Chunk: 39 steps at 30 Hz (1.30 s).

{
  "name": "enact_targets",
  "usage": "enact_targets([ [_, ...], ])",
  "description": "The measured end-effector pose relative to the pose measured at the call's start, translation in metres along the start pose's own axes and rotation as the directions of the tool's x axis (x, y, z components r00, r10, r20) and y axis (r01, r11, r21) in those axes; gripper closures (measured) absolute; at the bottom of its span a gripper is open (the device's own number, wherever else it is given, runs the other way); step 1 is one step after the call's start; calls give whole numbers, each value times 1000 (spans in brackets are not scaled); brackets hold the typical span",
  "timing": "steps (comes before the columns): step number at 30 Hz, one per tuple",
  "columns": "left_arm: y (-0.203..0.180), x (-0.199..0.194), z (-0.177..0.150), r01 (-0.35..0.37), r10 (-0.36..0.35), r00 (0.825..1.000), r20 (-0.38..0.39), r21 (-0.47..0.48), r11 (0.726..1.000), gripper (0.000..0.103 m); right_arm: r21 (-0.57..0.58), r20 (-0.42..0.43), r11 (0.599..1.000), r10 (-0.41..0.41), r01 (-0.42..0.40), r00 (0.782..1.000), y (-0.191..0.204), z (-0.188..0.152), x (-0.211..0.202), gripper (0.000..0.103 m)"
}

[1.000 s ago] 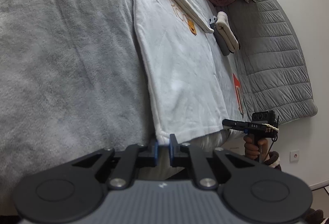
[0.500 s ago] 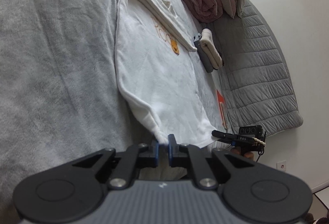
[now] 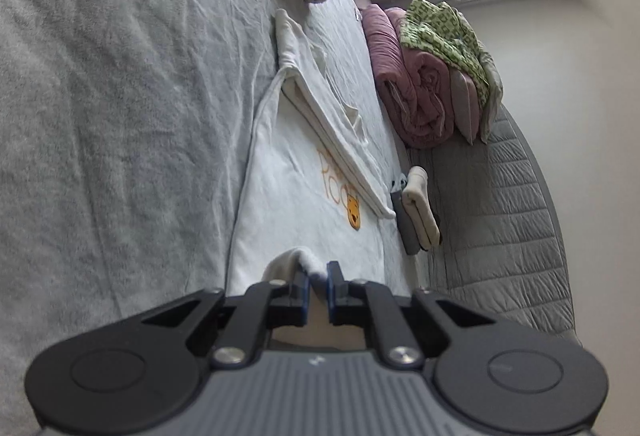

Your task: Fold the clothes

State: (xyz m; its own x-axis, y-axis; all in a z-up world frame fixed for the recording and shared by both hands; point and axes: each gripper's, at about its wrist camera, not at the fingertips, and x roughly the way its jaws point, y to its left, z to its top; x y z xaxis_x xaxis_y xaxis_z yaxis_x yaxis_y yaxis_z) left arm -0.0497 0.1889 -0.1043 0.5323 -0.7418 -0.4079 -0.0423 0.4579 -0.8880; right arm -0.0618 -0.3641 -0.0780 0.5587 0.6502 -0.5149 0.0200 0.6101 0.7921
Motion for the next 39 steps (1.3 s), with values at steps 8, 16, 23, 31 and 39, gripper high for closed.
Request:
enact_targets([
  [8, 3, 17, 22, -51, 57, 996, 66, -83, 995, 92, 130, 56, 991, -41, 34, 998, -11, 22, 16, 80],
  [16, -12, 11, 31, -110, 115, 980, 164, -38, 993, 70, 129, 168, 990, -77, 56, 983, -4, 30, 6, 66],
  [23, -24, 7, 30, -210, 192, 962, 195, 72, 975, 69, -17, 199, 982, -179, 186, 964, 14, 22, 11, 66],
  [31, -44, 22, 18, -349, 301, 931, 208, 263, 899, 69, -144, 204, 950, -245, 276, 948, 30, 13, 31, 66],
  [39, -64, 43, -2, -484, 390, 874, 289, 466, 741, 77, -326, 266, 856, -323, 401, 908, 48, 0, 46, 66],
])
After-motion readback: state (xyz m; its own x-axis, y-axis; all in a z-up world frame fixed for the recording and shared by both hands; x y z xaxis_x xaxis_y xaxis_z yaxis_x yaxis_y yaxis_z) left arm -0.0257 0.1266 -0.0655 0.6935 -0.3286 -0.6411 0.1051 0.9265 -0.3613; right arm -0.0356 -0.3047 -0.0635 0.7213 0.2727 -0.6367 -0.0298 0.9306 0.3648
